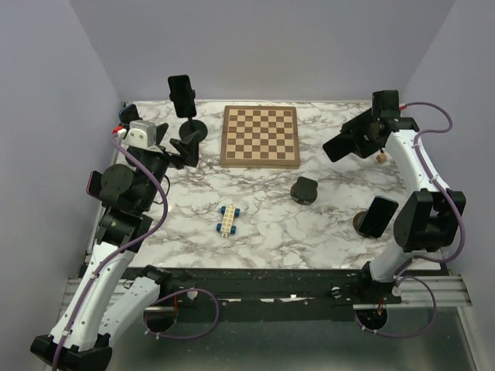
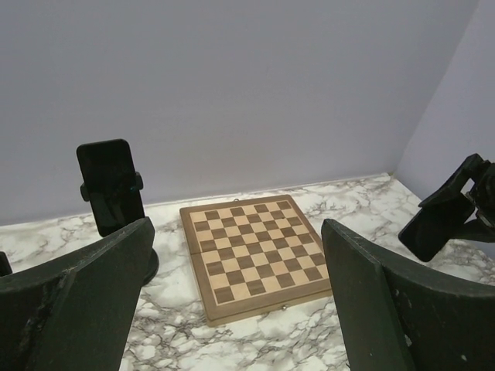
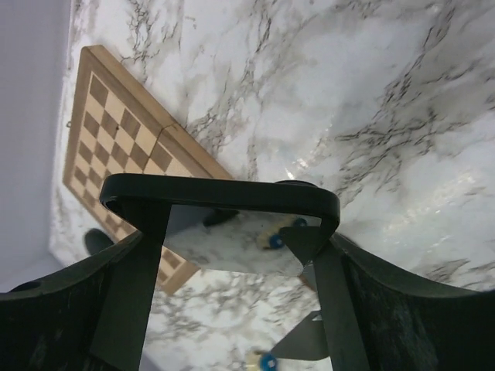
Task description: Remove the phone from the phone stand
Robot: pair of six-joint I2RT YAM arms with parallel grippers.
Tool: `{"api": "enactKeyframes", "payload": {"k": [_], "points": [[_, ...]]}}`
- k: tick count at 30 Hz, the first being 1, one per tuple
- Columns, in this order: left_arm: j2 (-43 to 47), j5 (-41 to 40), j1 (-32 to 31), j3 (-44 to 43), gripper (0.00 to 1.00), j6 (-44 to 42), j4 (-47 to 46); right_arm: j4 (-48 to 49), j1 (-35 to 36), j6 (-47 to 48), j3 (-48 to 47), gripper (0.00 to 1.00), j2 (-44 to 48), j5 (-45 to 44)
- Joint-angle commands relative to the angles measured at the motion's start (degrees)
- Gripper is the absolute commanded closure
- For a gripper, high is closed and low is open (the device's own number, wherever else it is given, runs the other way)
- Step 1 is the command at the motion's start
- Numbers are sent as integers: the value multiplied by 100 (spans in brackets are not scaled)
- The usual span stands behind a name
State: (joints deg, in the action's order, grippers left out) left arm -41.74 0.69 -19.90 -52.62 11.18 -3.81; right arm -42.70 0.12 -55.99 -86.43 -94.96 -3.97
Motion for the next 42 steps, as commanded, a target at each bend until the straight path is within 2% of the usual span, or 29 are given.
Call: {"api": "enactKeyframes", "payload": {"k": [1,4,8,10,14,19,23,29,42], "points": [[-13,-21,13,-56,3,94,-77,169,-485,-1759,-130,99,-521,1868],[26,-8,13,-47,3,134,-85,441,-524,-2620,-74,99,-867,2271],[60,-23,13,-28,3,148,-117,600,-527,-3401,-386,99,-1253,2198],[75,-23,13,-29,3,144,-102,535,-526,-3612,-770,99,-1538,2069],[95,-25,13,-29,4,106,-86,-200,-525,-3880,-1814,99,-2241,1798],[166,-357,13,23,5,88,-101,-286,-523,-4284,-1982,99,-2736,1880],[166,-387,13,24,5,77,-109,-319,-545,-4215,-2183,99,-3046,1572],[157,-368,13,6,4,103,-94,-810,-655,-3568,-2940,96,-3787,1271],[30,-325,21,-3,5,170,-76,-726,-804,-3165,-2877,92,-4229,1065]]}}
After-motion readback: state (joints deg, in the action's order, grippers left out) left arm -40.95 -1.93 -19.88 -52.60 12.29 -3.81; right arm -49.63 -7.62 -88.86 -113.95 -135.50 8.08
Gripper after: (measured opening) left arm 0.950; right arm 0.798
